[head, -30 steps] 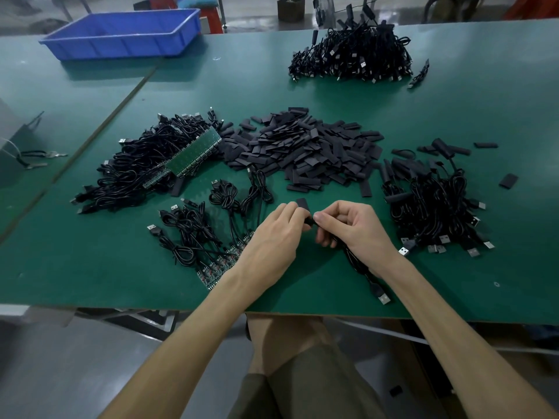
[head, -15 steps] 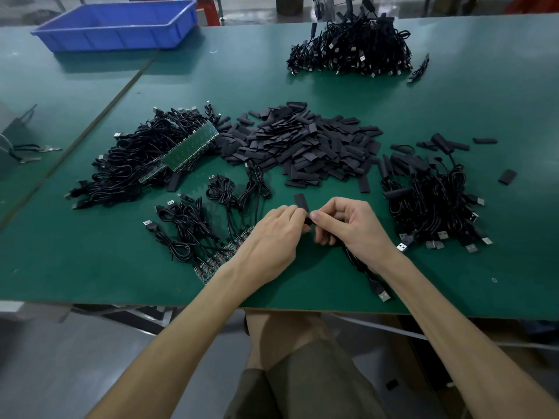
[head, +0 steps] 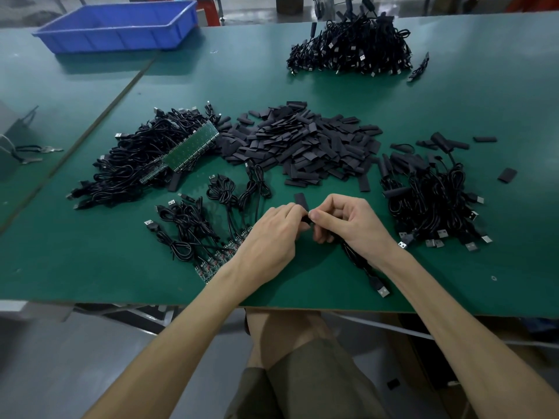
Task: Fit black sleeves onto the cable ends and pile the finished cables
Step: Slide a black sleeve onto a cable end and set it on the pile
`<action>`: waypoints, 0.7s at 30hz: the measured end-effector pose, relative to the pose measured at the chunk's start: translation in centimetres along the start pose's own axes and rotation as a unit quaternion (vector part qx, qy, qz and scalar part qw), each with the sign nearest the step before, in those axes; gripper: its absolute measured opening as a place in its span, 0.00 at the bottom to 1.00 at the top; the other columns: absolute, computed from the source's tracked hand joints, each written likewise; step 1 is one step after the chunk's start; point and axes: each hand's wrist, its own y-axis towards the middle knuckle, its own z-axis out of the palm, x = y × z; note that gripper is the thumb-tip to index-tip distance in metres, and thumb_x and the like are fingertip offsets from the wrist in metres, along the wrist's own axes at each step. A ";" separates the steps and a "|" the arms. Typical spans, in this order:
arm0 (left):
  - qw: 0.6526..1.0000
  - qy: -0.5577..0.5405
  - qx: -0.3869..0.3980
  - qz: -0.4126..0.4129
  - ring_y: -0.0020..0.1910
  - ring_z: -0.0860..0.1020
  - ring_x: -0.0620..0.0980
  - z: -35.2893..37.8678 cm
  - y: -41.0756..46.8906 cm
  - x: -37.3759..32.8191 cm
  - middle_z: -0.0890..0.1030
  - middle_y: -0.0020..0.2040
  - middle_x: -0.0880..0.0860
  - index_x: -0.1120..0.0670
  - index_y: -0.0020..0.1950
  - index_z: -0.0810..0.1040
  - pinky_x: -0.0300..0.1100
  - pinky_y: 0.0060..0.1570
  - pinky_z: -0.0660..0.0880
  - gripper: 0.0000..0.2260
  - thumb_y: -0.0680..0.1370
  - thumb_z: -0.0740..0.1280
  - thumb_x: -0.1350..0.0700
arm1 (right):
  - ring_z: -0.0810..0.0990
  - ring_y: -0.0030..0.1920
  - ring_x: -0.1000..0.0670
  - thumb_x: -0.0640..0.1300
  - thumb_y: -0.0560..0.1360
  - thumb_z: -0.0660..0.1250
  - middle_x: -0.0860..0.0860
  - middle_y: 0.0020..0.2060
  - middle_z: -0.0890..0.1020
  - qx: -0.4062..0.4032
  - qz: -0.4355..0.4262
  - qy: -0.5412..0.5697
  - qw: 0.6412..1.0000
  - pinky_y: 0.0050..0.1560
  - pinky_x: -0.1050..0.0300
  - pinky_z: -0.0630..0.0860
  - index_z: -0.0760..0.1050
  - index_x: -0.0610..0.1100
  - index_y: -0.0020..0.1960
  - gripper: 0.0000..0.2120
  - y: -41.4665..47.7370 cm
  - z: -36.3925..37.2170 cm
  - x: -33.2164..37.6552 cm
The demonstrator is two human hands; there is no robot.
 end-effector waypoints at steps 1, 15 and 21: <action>1.000 -0.002 -0.008 -0.007 0.39 0.68 0.49 0.0 0.0 -0.1 0.70 0.42 0.46 0.59 0.50 0.74 0.38 0.43 0.58 0.05 0.80 0.64 0.68 | 0.81 0.34 0.49 0.44 0.79 0.72 0.45 0.34 0.85 0.001 0.004 0.007 1.000 0.36 0.61 0.77 0.79 0.38 0.47 0.08 0.0 -0.1 0.0; 0.991 -0.127 -0.047 -0.024 0.50 0.80 0.53 -0.7 0.1 0.5 0.82 0.50 0.54 0.60 0.62 0.82 0.48 0.53 0.77 0.10 0.82 0.65 0.63 | 0.83 0.41 0.54 0.38 0.77 0.74 0.46 0.38 0.86 -0.031 -0.028 0.039 0.998 0.44 0.65 0.77 0.81 0.40 0.48 0.02 -0.2 -0.4 -0.5; 0.967 -0.240 -0.031 -0.076 0.48 0.81 0.49 -0.5 0.6 1.7 0.84 0.48 0.51 0.57 0.59 0.85 0.43 0.50 0.77 0.09 0.81 0.68 0.60 | 0.84 0.43 0.52 0.36 0.75 0.76 0.46 0.40 0.86 -0.030 -0.033 0.032 0.999 0.49 0.63 0.79 0.83 0.42 0.46 0.03 -0.2 -0.5 -0.5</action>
